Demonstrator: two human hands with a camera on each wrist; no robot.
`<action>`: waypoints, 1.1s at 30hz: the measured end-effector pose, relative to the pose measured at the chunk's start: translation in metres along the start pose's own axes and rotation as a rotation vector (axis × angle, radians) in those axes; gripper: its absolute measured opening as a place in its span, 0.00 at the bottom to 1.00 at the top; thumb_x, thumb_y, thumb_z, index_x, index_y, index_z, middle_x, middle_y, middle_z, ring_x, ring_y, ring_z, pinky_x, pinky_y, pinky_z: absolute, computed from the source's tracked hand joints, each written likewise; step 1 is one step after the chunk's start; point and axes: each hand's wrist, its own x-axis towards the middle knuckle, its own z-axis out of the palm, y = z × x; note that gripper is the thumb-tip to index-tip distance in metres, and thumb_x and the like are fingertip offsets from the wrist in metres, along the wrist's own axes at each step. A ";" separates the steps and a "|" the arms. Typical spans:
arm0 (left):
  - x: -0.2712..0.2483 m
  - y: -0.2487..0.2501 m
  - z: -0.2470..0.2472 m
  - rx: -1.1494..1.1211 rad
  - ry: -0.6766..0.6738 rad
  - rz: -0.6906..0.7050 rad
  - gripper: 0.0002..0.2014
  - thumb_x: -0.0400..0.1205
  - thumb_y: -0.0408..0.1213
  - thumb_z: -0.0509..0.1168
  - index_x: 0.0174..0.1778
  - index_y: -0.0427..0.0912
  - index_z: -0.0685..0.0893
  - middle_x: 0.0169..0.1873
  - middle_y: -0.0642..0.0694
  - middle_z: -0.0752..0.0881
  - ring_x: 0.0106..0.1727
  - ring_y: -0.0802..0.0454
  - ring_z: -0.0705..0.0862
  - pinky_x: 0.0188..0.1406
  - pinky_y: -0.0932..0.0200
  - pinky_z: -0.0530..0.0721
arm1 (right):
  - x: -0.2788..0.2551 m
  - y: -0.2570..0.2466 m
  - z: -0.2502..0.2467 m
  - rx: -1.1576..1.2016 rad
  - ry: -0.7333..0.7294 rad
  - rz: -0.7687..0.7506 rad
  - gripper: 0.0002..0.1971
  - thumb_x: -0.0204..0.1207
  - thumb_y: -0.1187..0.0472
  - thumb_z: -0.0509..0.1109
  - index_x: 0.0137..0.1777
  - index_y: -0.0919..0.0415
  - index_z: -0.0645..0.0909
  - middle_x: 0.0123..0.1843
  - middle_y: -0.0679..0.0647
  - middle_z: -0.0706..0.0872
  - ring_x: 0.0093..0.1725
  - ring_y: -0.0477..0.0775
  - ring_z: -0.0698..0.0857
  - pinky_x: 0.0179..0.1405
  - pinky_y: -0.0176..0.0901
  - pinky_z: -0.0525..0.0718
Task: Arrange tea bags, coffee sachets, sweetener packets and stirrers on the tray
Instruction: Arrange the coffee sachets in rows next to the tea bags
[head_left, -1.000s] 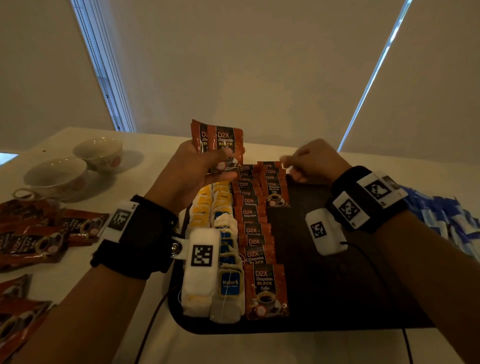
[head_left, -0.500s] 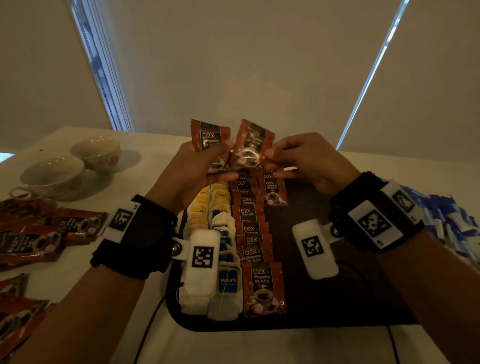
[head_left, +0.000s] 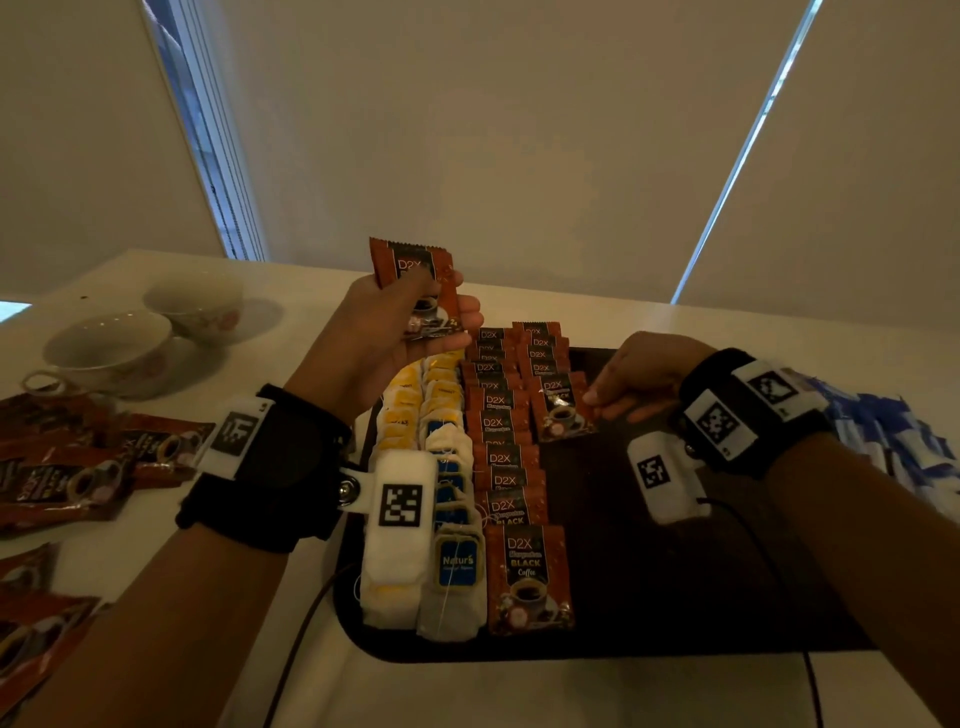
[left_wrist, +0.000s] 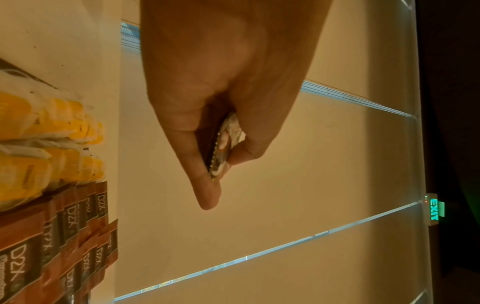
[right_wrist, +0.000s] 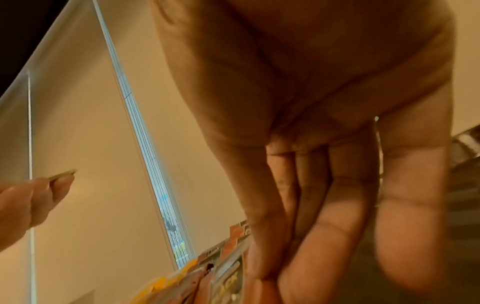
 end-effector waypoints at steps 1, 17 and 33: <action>0.000 0.000 0.000 0.001 0.002 -0.001 0.11 0.86 0.33 0.55 0.52 0.38 0.83 0.40 0.42 0.91 0.43 0.50 0.91 0.35 0.62 0.88 | 0.002 -0.001 0.001 -0.001 0.000 0.003 0.06 0.71 0.64 0.75 0.46 0.64 0.85 0.38 0.52 0.90 0.37 0.46 0.86 0.41 0.39 0.82; 0.004 -0.002 -0.002 -0.007 -0.026 0.000 0.11 0.85 0.31 0.56 0.60 0.33 0.79 0.48 0.36 0.89 0.47 0.46 0.91 0.38 0.60 0.88 | 0.022 -0.002 0.009 0.062 0.003 -0.006 0.03 0.71 0.67 0.74 0.43 0.66 0.83 0.38 0.55 0.89 0.36 0.47 0.87 0.39 0.38 0.85; 0.007 -0.011 -0.002 0.059 -0.028 0.049 0.14 0.79 0.29 0.67 0.61 0.30 0.80 0.27 0.48 0.82 0.33 0.56 0.83 0.38 0.58 0.88 | -0.021 -0.027 0.015 0.229 0.321 -0.549 0.12 0.77 0.53 0.70 0.47 0.62 0.83 0.39 0.53 0.89 0.37 0.45 0.89 0.36 0.33 0.87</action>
